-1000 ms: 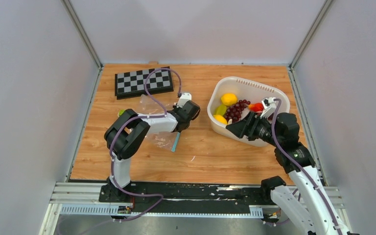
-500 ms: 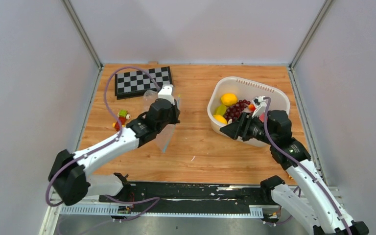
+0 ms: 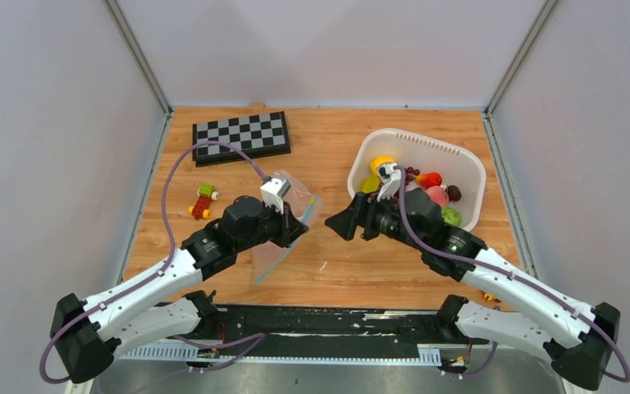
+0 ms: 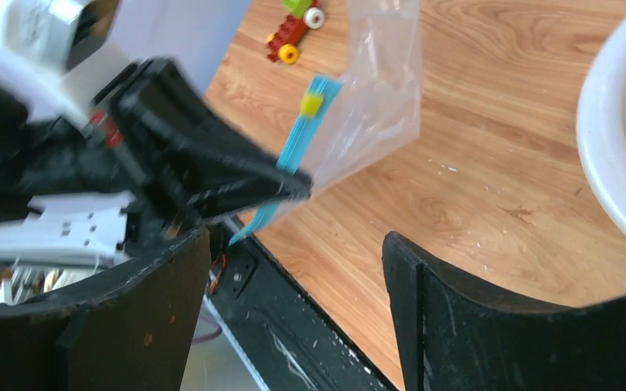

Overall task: Place the food in the zip-top bag and seal the zipper
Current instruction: Open the zipper of the food storage bag.

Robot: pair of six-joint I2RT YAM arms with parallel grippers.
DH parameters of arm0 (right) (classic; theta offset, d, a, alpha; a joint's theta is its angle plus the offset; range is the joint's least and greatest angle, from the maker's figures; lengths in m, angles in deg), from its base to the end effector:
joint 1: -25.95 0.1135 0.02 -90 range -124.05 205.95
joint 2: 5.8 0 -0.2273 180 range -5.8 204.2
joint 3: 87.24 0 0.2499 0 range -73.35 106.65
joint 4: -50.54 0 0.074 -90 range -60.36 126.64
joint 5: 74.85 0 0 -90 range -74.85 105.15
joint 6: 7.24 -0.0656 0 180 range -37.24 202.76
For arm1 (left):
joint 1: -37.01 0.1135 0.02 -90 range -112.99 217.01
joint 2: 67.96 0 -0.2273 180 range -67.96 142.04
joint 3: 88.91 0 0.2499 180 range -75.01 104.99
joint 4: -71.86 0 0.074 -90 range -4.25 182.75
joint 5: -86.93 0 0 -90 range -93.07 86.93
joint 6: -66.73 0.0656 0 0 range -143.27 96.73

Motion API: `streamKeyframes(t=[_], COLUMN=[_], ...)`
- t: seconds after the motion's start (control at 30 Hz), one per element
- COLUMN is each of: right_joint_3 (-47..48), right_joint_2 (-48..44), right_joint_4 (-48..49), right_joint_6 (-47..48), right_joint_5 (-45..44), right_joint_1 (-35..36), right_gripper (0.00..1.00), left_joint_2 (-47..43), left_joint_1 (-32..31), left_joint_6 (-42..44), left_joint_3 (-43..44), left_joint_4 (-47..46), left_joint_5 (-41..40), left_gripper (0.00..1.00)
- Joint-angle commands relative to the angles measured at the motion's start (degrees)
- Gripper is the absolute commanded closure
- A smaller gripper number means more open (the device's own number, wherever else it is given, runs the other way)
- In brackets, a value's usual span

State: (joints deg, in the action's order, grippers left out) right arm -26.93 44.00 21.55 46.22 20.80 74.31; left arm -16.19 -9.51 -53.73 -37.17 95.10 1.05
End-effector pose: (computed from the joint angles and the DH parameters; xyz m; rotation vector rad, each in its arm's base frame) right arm 0.1620 0.1919 0.2885 -0.2831 2.0285 1.0694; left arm 0.1736 -0.1900 0.2368 0.3426 2.0727 -0.9199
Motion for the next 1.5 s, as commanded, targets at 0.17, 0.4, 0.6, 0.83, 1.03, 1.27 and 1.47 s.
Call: streamKeyframes(t=[0.17,0.4,0.6,0.83,1.03,1.27,1.47], right_joint_3=[2.50,1.83,-0.14,-3.93,-4.68,-5.21,-5.02], right_joint_2=[10.61,15.67,15.14,13.68,12.58,12.27,11.61], right_joint_4=[8.21,12.01,12.34,17.59,18.34,15.84,15.30], right_joint_6=[-10.67,-11.66,-12.46,-12.10,-10.83,-7.59,-4.25], right_joint_5=[-19.65,-19.30,-21.37,-21.26,-20.37,-19.09,-17.94], right_joint_1=[6.26,6.84,6.84,6.34,6.03,4.36,3.89], right_gripper=[0.27,0.56,0.71,0.92,0.99,1.00,1.00], left_joint_2=[0.44,4.37,5.25,7.11,8.63,5.31,4.65], left_joint_1=[-8.96,-13.68,-15.53,-17.33,-18.03,-18.01,-17.99], left_joint_6=[4.75,8.19,9.44,12.59,13.31,16.09,16.31], left_joint_3=[1.73,5.09,5.66,6.79,7.32,7.22,7.41], left_joint_4=[2.61,4.80,3.27,2.70,3.20,12.26,17.42], left_joint_5=[-7.04,-16.52,-22.22,-22.22,-20.80,-19.10,-21.43], left_gripper=[1.00,1.00,1.00,0.96,0.50,0.19,0.23])
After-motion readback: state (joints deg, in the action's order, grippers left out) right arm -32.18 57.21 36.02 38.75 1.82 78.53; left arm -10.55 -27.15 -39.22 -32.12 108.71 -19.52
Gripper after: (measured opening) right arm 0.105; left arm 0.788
